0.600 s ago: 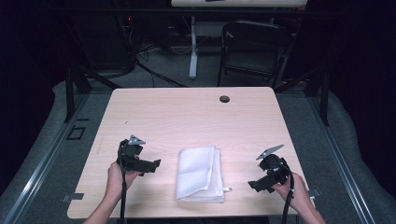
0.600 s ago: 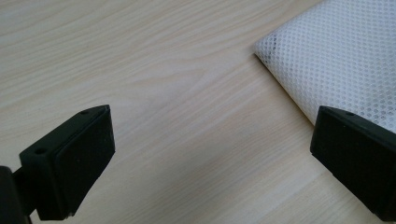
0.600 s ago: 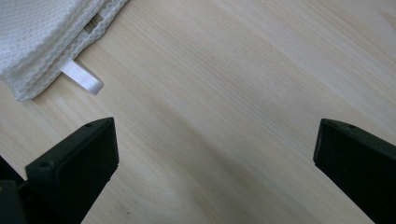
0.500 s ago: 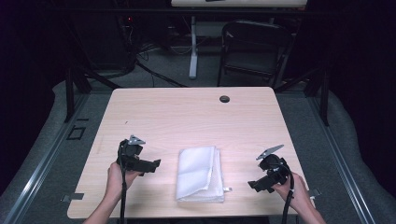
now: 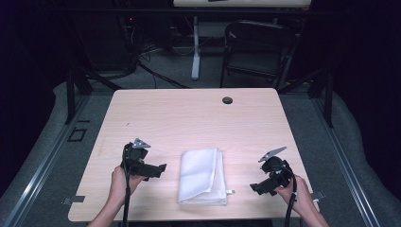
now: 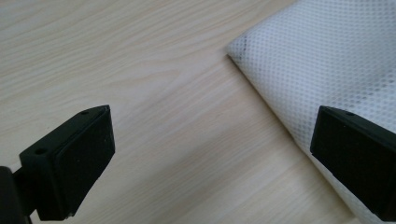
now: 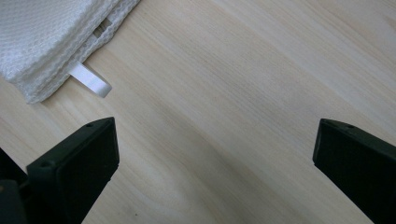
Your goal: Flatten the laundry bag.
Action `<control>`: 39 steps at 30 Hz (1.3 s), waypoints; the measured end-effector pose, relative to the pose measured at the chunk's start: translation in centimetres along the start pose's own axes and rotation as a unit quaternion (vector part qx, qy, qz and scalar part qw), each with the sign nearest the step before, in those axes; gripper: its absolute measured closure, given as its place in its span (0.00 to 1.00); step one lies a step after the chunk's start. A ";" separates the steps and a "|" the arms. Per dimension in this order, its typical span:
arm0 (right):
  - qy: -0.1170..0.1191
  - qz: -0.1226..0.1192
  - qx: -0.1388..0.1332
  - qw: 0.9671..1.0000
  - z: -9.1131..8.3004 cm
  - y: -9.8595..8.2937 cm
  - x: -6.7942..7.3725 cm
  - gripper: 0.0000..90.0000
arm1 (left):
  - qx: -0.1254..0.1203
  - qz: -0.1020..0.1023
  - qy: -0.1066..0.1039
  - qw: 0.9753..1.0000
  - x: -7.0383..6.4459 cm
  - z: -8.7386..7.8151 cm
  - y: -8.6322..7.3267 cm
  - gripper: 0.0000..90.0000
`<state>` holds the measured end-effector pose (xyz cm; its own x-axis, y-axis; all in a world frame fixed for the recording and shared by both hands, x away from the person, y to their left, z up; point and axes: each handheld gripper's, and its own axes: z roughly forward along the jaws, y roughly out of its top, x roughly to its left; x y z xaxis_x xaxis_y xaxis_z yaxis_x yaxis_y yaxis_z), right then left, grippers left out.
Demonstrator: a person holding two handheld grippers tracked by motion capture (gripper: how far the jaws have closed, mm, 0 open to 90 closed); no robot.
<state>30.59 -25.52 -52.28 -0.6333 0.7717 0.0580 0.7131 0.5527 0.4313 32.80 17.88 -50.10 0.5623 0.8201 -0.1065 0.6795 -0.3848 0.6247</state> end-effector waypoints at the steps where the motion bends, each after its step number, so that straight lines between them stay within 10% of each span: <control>1: 0.000 0.003 -0.002 1.000 0.0 0.0 0.1 0.00 | -0.002 0.001 -0.004 1.000 -0.3 -0.1 0.0 0.00; 15: 0.005 -0.003 -0.002 1.000 0.0 0.2 0.5 0.02 | -0.006 0.050 -0.051 0.997 -5.7 -0.9 0.2 0.00; 39: 0.014 0.000 0.002 1.000 0.4 0.4 1.0 0.04 | 0.042 0.091 -0.097 0.990 -10.7 1.4 -0.6 0.00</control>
<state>30.37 -24.42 -52.40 -0.6413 0.7628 0.0825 0.7142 0.5543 0.4274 27.04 8.75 -50.35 0.7530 0.6406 -0.1502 0.5911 -0.5582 0.5822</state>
